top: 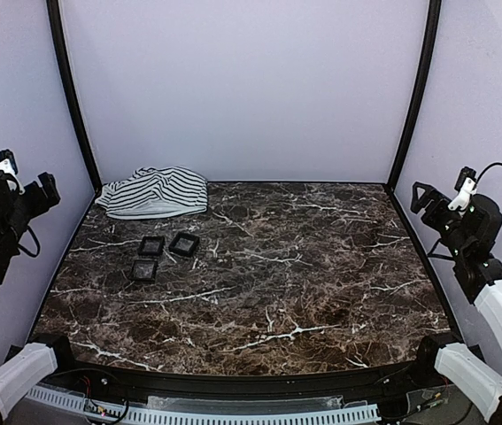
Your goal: Remove the brooch from the garment
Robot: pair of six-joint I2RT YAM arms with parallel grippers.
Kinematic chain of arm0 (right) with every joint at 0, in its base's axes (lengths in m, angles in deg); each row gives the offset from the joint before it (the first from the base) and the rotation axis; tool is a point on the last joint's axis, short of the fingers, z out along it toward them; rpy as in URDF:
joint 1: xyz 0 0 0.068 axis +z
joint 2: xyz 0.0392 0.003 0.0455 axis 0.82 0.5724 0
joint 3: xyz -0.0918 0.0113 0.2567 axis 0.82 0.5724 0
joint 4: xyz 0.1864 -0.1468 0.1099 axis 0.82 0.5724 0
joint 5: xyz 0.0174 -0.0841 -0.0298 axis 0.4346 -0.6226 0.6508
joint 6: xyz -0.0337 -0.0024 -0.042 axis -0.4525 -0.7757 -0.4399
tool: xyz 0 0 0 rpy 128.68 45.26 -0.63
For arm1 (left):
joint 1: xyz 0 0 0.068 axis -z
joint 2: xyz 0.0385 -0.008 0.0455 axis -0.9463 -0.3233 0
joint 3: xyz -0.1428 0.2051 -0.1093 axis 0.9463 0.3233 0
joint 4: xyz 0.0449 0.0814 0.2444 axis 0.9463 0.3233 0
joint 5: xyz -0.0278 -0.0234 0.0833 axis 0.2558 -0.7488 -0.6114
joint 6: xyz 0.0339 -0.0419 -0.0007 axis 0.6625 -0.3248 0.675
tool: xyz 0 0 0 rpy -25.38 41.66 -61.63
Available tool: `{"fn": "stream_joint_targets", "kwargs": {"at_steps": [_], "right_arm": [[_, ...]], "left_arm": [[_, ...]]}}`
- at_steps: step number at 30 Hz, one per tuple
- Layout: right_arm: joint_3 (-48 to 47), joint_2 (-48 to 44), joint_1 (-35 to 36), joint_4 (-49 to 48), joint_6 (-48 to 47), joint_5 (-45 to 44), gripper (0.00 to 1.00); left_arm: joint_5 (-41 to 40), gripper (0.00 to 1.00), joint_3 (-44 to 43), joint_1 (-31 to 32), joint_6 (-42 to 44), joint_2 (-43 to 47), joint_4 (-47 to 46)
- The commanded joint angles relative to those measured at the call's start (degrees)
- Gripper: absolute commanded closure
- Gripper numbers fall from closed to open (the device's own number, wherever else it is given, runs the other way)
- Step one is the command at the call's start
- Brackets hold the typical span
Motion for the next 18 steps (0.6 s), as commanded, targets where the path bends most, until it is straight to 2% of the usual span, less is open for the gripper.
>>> {"fn": "stream_joint_targets", "kwargs": {"at_steps": [1, 6, 9, 13, 18], "right_arm": [[0.4, -0.3, -0.1, 0.6, 2.2, -1.1, 0.01], [-1.2, 2.4, -0.1, 1.1, 1.0, 2.2, 0.01], [-4.2, 4.5, 0.0, 3.9, -0.2, 4.5, 0.01], [-8.6, 8.2, 0.1, 8.9, -1.3, 7.1, 0.01], [-11.2, 14.1, 5.7, 12.0, -2.4, 10.2, 0.01]], "left_arm": [[-5.8, 0.00, 1.8, -0.2, -3.7, 0.3, 0.8], [-2.1, 0.00, 4.2, -0.2, -0.9, 2.1, -1.9], [0.6, 0.00, 3.2, -0.1, -3.7, -0.5, -0.9], [6.4, 0.00, 0.1, 0.0, -8.7, -9.7, 0.3], [10.5, 0.04, -5.6, 3.1, -11.7, -25.6, -0.8]]}}
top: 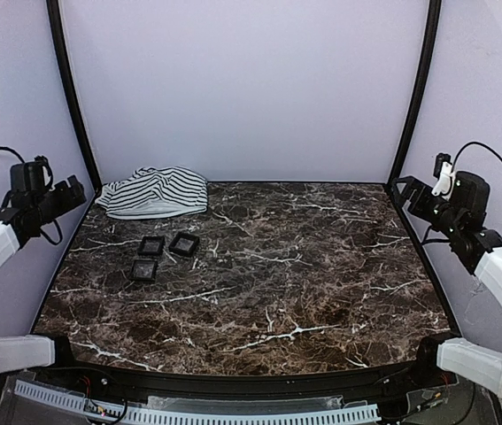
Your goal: Remove the brooch from the garment
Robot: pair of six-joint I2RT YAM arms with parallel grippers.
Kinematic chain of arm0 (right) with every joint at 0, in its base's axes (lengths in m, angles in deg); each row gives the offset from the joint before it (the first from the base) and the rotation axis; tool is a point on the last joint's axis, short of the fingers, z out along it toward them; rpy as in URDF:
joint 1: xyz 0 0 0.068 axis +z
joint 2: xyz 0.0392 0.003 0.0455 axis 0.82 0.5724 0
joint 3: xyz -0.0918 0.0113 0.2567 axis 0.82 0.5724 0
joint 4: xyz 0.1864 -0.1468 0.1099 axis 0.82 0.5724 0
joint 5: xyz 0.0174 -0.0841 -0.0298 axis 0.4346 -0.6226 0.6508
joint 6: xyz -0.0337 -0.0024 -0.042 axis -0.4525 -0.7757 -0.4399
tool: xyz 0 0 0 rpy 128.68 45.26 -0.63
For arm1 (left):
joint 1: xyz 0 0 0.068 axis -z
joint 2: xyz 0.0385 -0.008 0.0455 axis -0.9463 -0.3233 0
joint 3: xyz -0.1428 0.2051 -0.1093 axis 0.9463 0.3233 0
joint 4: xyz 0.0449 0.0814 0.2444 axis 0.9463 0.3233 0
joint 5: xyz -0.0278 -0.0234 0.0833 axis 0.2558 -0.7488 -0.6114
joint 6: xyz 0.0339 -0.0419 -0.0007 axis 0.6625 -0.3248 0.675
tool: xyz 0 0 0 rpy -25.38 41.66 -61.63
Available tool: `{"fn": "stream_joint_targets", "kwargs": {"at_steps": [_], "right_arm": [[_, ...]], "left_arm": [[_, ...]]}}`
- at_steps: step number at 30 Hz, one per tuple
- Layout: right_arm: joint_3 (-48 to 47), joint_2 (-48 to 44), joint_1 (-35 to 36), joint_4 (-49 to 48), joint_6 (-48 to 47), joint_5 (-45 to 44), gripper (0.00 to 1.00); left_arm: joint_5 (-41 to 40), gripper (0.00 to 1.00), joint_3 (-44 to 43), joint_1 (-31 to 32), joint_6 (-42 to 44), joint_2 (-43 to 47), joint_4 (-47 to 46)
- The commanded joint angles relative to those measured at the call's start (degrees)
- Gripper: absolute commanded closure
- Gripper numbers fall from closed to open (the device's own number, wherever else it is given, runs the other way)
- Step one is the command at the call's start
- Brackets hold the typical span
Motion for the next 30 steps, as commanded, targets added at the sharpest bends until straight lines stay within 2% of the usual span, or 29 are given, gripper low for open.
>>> {"fn": "stream_joint_targets", "kwargs": {"at_steps": [1, 7, 11, 14, 19, 21, 24, 26, 30], "right_arm": [[-1.9, 4.6, 4.7, 4.2, -1.7, 3.5, 0.02], [-1.1, 8.2, 11.5, 2.0, -0.5, 3.0, 0.02], [-1.3, 9.8, 14.3, 0.8, 0.4, 3.3, 0.02], [-1.9, 10.2, 15.7, 0.6, 0.8, 3.5, 0.02], [-2.5, 10.5, 16.8, 1.1, 1.1, 3.4, 0.05], [-2.6, 10.3, 17.0, 1.5, 1.2, 3.3, 0.05], [-2.2, 10.0, 17.1, 1.5, 1.5, 3.3, 0.06], [-1.8, 10.2, 17.1, 1.4, 1.7, 3.3, 0.06], [-1.6, 11.0, 17.3, 1.4, 2.1, 3.7, 0.07]], "left_arm": [[5.6, 0.04, -4.9, 3.7, -3.8, -13.4, -0.5], [6.7, 0.09, -14.4, 7.9, -2.7, -31.2, -1.9], [2.1, 0.09, -24.2, 7.7, 0.8, -42.9, 3.1], [3.1, 0.12, -30.7, 5.8, 0.6, -49.2, 4.8], [5.3, 0.35, -39.3, 1.3, 0.3, -59.1, 7.5], [5.8, 0.40, -41.8, -0.2, 0.5, -61.8, 8.8], [5.4, 0.41, -44.7, -1.7, 1.6, -65.6, 10.8], [5.3, 0.52, -47.3, -2.0, 2.9, -68.4, 12.6], [5.3, 0.56, -54.1, -2.7, 4.2, -74.2, 16.6]]}}
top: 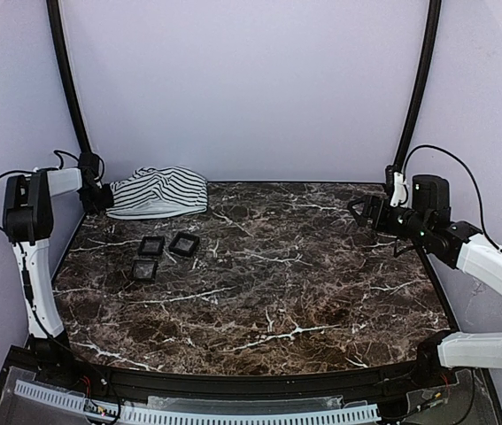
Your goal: Remove the brooch from the garment
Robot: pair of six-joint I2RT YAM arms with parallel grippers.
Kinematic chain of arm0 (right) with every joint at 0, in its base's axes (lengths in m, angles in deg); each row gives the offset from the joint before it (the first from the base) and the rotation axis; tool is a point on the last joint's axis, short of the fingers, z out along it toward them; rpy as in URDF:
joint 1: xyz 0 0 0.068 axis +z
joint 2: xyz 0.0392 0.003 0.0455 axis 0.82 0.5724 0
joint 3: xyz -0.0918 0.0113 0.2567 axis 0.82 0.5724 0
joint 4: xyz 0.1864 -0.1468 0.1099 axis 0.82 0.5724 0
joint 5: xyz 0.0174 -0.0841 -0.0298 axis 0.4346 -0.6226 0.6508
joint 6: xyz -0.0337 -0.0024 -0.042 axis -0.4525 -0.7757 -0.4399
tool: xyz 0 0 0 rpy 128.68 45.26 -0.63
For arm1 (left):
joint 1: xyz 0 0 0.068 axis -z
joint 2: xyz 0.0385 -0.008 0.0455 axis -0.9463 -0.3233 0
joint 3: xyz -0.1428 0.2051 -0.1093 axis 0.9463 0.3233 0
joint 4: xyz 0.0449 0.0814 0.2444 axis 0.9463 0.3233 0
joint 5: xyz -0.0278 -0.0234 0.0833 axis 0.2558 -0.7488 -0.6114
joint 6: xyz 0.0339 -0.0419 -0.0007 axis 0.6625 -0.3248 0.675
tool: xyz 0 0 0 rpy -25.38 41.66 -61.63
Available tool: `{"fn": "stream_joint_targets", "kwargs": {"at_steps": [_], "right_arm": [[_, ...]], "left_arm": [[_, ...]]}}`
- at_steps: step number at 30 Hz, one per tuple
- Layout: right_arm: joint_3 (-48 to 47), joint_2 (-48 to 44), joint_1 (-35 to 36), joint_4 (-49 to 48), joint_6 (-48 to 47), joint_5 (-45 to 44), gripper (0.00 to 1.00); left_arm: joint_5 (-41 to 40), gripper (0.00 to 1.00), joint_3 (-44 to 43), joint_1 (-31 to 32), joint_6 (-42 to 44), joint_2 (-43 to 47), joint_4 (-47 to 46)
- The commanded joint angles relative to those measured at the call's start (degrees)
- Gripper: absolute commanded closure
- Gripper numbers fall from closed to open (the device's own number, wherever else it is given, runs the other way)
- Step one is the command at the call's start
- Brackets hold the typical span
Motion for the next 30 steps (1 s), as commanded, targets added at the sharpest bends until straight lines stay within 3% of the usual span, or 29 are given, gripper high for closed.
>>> {"fn": "stream_joint_targets", "kwargs": {"at_steps": [1, 14, 17, 23, 30], "right_arm": [[-0.5, 0.8, 0.6, -0.9, 0.9, 0.8, 0.08], [-1.2, 1.3, 1.8, -1.1, 2.1, 1.2, 0.09], [-1.1, 1.5, 2.0, -1.2, 2.3, 1.1, 0.09], [-1.2, 2.2, 2.4, -1.3, 2.3, 1.1, 0.09], [-1.9, 3.8, 3.6, -2.1, 2.3, 0.9, 0.09]], "left_arm": [[0.6, 0.56, -5.6, -0.2, 1.9, -4.0, 6.1], [2.2, 0.61, -8.5, -1.2, 0.2, -8.5, 4.7], [3.3, 0.77, -9.1, -1.3, 0.4, -9.4, 4.7], [13.1, 0.97, -8.6, -1.0, -0.4, -8.2, 3.1], [22.6, 0.99, -4.5, 3.3, -4.5, -0.2, -4.2]]}}
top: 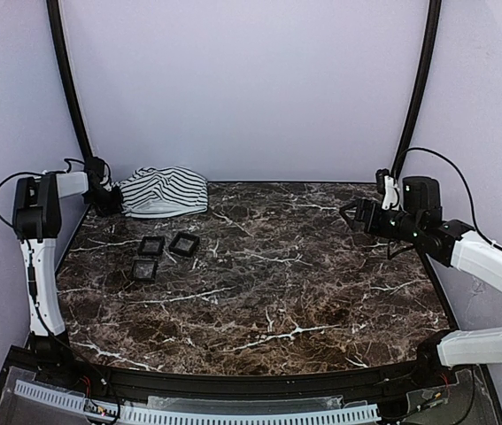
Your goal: Remove the brooch from the garment
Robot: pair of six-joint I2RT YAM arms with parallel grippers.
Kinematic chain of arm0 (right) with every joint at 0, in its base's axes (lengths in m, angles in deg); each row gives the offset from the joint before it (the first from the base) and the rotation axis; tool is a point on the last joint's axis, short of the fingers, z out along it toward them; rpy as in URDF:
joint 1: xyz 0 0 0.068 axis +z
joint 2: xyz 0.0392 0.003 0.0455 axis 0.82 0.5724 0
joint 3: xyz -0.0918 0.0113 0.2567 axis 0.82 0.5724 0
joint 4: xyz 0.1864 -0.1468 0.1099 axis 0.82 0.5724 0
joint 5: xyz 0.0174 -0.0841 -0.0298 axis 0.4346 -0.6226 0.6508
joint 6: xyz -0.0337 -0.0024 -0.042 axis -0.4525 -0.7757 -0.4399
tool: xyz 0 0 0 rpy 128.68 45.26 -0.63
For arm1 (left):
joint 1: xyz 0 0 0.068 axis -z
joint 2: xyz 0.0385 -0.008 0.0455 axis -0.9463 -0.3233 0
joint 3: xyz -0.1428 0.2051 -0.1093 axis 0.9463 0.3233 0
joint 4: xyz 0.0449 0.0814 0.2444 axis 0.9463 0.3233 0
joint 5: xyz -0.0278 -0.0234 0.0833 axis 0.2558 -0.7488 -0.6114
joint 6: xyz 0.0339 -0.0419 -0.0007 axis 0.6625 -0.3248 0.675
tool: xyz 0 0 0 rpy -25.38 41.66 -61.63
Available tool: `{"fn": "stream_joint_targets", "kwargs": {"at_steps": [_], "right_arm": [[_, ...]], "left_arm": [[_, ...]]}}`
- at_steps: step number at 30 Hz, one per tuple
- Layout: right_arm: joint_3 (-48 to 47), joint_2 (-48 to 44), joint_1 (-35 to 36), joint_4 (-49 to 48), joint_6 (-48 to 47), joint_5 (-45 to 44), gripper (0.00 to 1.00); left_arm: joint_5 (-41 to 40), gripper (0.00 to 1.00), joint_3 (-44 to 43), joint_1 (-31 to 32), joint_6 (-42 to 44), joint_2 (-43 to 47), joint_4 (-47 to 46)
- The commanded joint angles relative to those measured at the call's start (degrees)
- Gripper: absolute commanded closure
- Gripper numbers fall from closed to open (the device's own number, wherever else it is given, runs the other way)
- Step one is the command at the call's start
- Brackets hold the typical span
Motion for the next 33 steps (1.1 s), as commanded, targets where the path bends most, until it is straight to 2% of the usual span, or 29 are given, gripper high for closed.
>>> {"fn": "stream_joint_targets", "kwargs": {"at_steps": [1, 5, 9, 20, 27, 33], "right_arm": [[-1.8, 1.1, 1.5, -2.1, 0.5, 0.0, 0.08], [-1.6, 2.2, 2.5, -2.9, 0.3, 0.0, 0.05], [-1.5, 3.3, 4.2, -3.7, 0.6, -0.6, 0.05], [2.1, 0.5, 6.6, -6.7, 6.9, -5.2, 0.04], [4.7, -5.7, 6.7, -8.3, 8.9, -8.4, 0.04], [6.1, -10.6, 6.7, -7.2, 8.6, -12.1, 0.03]], "left_arm": [[9.3, 0.99, 3.3, 3.9, -3.7, 8.6, -5.3], [11.5, 0.99, 4.4, 9.7, -6.6, 12.8, -10.0], [14.1, 0.99, 3.1, 16.8, -9.0, 13.2, -12.7], [16.3, 0.99, -1.1, 40.2, -15.5, 12.7, -25.1], [17.9, 0.99, -11.3, 51.9, -16.3, 5.6, -27.1], [21.5, 0.99, -14.9, 58.7, -18.7, -0.4, -30.1]]}}
